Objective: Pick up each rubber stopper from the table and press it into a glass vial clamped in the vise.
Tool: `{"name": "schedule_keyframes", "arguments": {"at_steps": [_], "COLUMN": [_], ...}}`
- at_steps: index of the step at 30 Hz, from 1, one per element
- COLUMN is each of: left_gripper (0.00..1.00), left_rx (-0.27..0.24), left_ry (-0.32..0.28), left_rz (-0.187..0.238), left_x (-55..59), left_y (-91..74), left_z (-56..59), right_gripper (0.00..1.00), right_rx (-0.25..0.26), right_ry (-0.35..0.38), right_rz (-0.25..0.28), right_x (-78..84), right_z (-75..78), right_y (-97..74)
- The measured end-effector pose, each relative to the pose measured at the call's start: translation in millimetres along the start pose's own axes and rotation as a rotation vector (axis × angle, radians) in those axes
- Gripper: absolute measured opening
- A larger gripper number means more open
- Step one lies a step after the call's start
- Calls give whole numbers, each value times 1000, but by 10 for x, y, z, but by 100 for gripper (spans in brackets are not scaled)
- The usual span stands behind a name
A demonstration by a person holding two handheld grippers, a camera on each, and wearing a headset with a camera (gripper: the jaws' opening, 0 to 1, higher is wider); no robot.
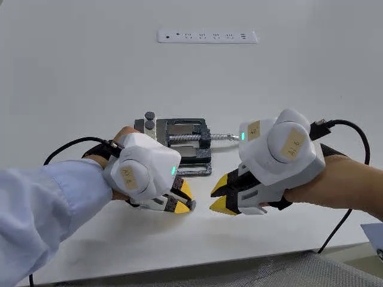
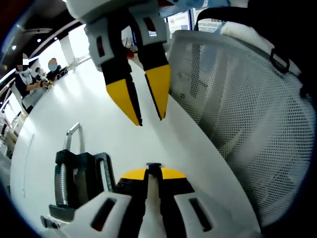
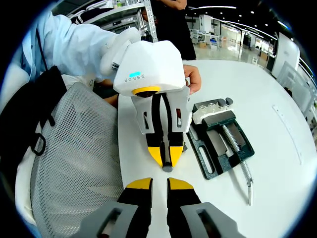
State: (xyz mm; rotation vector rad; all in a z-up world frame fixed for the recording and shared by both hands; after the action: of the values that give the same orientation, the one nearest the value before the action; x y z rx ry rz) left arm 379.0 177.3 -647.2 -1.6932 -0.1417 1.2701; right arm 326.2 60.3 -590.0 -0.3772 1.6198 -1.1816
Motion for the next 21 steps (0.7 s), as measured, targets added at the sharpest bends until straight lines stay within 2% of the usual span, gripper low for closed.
{"name": "schedule_keyframes", "arguments": {"at_steps": [5,8,16,18,19,21], "left_gripper": [2,2,2,2,2,2], "left_rx": [-23,-46,-98,-112,-116,-135], "left_ry": [-14,-40,-157,-168,-185,-207], "left_rz": [14,42,202,219,249,285], "left_x": [14,37,50,57,50,48], "left_y": [0,-6,-90,-124,-143,-183], "left_z": [29,46,170,183,197,209], "right_gripper": [8,8,11,12,12,13], "right_rx": [-1,1,4,1,0,-2], "right_ry": [-2,-4,-7,-9,-13,-19], "right_rz": [0,0,27,34,36,43], "right_x": [1,4,-35,-52,-64,-91], "right_z": [-4,-5,-6,-11,-15,-21], "right_y": [8,11,-4,-2,-1,-3]}}
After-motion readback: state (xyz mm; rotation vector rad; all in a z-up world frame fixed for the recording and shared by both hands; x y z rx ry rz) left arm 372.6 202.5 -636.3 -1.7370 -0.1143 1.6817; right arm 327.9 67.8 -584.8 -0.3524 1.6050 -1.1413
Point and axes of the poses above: the centre of the closed fingertips' face, and the gripper's own axes: y roughly forward along the fingers, z roughly to its right, x roughly out of its underside, the point moved 9 cm from there along -y, roughly backward along the fingers, and after that the axes turned 12 degrees about x, right-handed, at the moved point
